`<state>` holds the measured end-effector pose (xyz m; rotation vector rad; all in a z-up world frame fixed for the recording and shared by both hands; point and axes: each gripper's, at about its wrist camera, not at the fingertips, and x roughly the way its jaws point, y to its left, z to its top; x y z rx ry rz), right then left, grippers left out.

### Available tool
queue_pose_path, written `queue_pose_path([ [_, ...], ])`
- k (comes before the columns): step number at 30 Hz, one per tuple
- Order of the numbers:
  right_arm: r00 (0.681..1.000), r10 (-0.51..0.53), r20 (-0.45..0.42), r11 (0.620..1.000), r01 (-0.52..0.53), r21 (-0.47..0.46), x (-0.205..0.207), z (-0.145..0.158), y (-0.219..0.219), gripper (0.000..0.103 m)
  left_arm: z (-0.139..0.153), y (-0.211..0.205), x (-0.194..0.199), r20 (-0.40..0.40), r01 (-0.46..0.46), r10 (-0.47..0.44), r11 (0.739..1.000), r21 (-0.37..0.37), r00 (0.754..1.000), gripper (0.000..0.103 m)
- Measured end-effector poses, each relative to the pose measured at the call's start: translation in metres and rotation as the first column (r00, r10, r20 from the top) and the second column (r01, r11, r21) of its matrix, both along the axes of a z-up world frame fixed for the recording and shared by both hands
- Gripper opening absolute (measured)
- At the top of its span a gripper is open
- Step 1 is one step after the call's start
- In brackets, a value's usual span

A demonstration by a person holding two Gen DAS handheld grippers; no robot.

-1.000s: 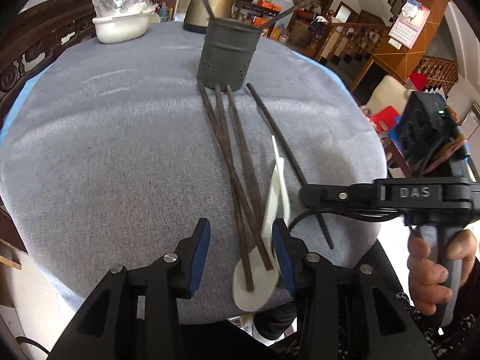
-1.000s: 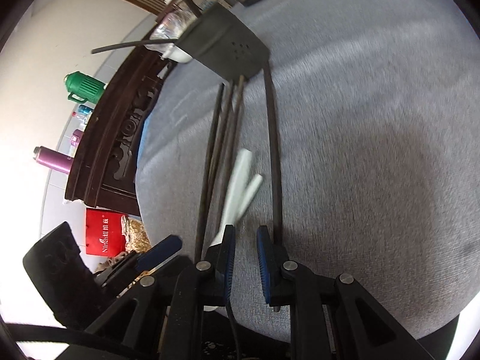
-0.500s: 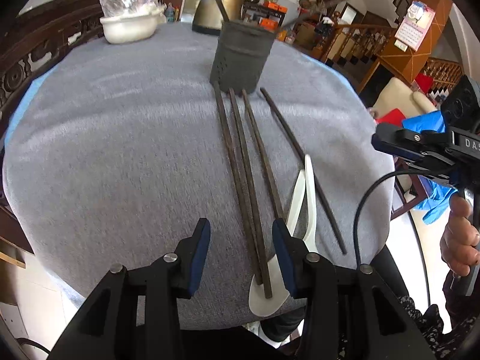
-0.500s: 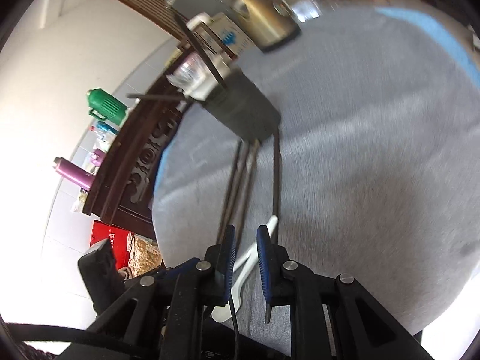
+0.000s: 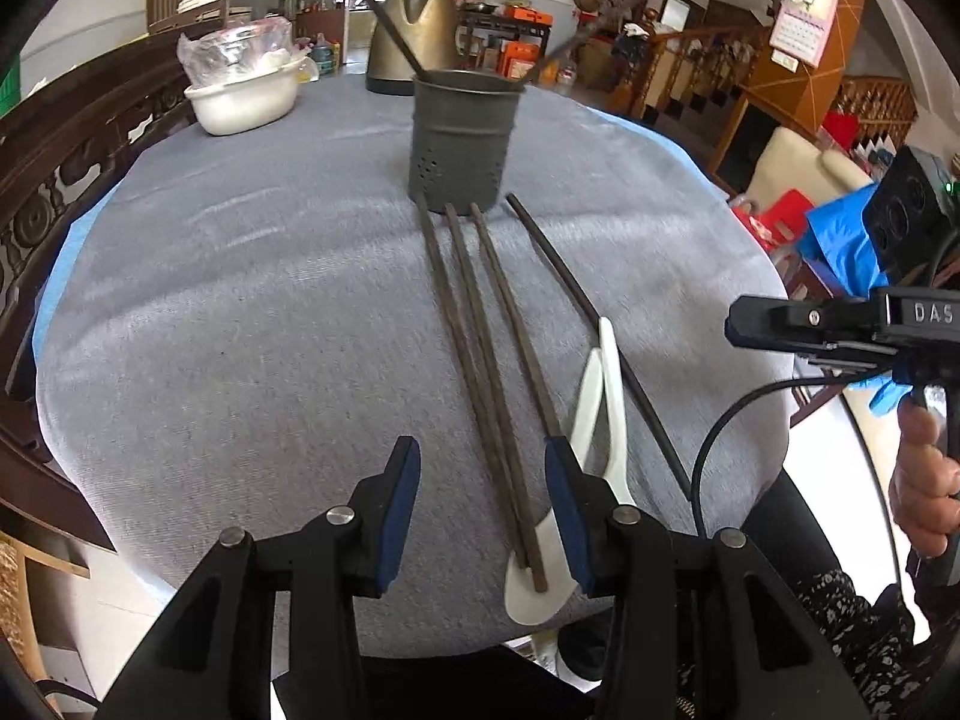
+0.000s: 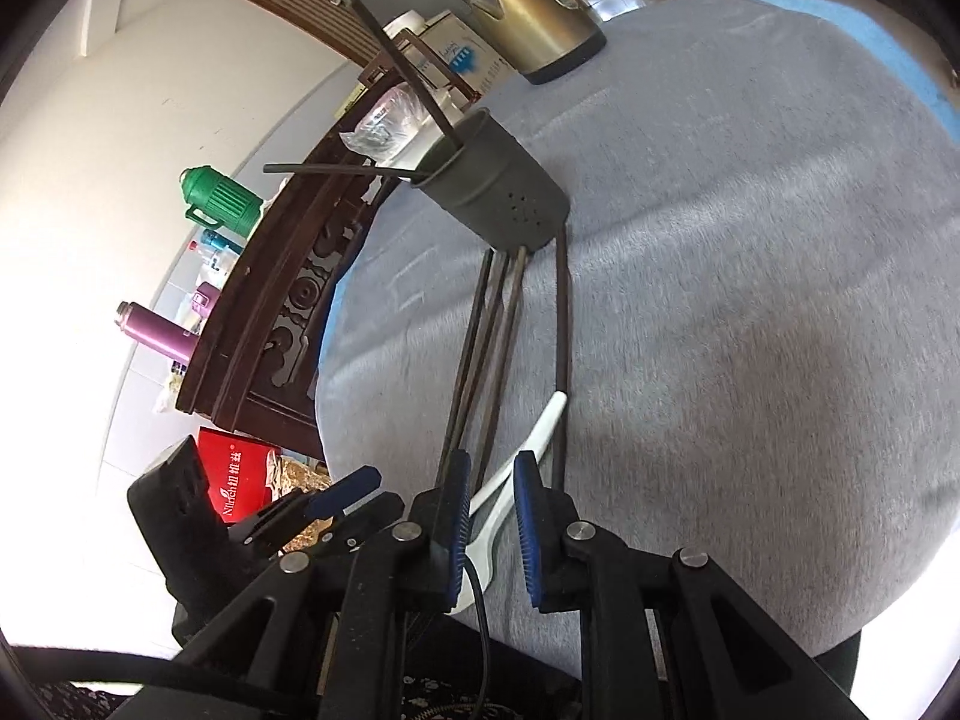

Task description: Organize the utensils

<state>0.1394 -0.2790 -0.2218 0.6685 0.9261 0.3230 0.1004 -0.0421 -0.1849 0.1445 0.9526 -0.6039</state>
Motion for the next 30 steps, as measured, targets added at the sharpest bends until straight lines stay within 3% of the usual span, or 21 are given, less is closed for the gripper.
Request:
queue_pose_path([
  [7, 1.000, -0.011, -0.019, 0.999, 0.012, 0.045, -0.005, -0.008, -0.004, 0.017, 0.000, -0.008, -0.006, 0.009, 0.010, -0.011, 0.999, 0.031, 1.000, 0.044],
  [16, 0.992, 0.036, -0.122, 0.993, -0.021, 0.118, 0.019, -0.040, 0.020, 0.017, 0.000, -0.005, -0.012, 0.026, -0.001, -0.001, 0.996, 0.090, 1.000, 0.044],
  [20, 0.984, 0.030, -0.175, 0.994, -0.010, 0.113, 0.031, -0.050, 0.029, 0.018, 0.003, -0.003, -0.013, 0.041, -0.010, 0.007, 0.996, 0.091, 0.999, 0.044],
  [23, 0.971, -0.014, -0.237, 0.999, 0.026, 0.046, 0.039, -0.055, 0.031, 0.018, 0.006, -0.002, -0.015, 0.060, -0.011, 0.005, 0.995, 0.101, 0.998, 0.044],
  [30, 0.984, -0.059, -0.169, 0.995, 0.072, 0.071, 0.024, -0.034, 0.005, 0.018, 0.011, -0.007, -0.019, 0.085, 0.014, -0.025, 0.992, 0.126, 0.996, 0.044],
])
